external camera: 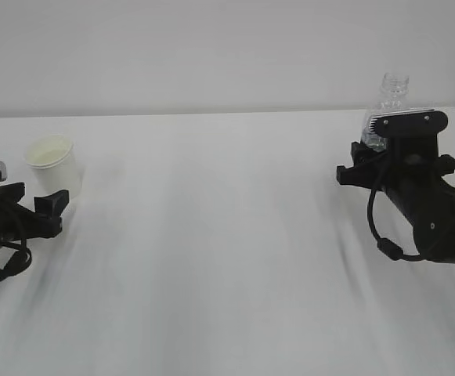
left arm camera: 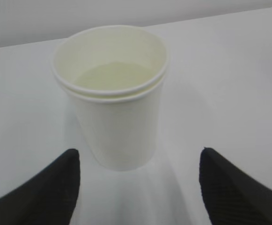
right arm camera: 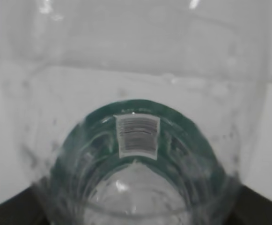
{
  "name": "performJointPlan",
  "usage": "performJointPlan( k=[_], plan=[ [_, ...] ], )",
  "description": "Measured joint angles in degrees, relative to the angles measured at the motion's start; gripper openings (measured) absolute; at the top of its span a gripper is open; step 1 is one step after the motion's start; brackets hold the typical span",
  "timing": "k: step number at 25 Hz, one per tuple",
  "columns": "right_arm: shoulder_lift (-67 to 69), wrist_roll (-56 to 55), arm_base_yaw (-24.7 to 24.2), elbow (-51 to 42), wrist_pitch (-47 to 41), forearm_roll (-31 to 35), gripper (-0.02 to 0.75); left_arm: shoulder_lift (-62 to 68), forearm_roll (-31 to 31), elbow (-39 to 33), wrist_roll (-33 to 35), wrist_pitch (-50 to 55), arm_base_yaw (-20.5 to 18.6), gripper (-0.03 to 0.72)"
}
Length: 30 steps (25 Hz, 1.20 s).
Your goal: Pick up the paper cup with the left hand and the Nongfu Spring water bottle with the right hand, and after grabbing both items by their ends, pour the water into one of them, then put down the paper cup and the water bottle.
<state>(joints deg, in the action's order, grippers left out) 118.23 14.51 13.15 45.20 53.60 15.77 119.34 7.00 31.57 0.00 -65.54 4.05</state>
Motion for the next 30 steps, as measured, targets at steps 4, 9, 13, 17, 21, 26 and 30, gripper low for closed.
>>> performJointPlan(
  k=[4,9,13,17,21,26,30],
  plan=[
    [2.2,-0.1,0.0,1.4,0.0,0.0,0.449,0.0,0.1,0.0,0.0,0.0,0.0,0.577],
    [3.7,-0.1,0.0,3.0,0.0,0.0,0.449,0.0,0.1,0.0,0.0,0.0,0.0,0.577],
    [5.2,-0.1,0.0,3.5,0.0,0.0,0.449,0.0,0.2,0.0,0.0,0.0,0.0,0.577],
    [7.0,-0.1,0.0,3.9,0.1,0.0,0.449,0.0,0.3,0.0,0.0,0.0,0.0,0.577],
    [7.5,-0.1,0.0,3.9,0.1,0.0,0.449,0.0,0.3,0.0,0.0,0.0,0.0,0.577],
    [7.5,-0.2,0.0,4.0,0.3,0.0,0.449,0.0,0.3,0.0,0.0,0.0,0.0,0.576],
    [7.5,-0.2,0.0,4.0,0.3,-0.8,0.450,0.0,0.3,0.0,0.0,0.0,0.0,0.576]
  ],
)
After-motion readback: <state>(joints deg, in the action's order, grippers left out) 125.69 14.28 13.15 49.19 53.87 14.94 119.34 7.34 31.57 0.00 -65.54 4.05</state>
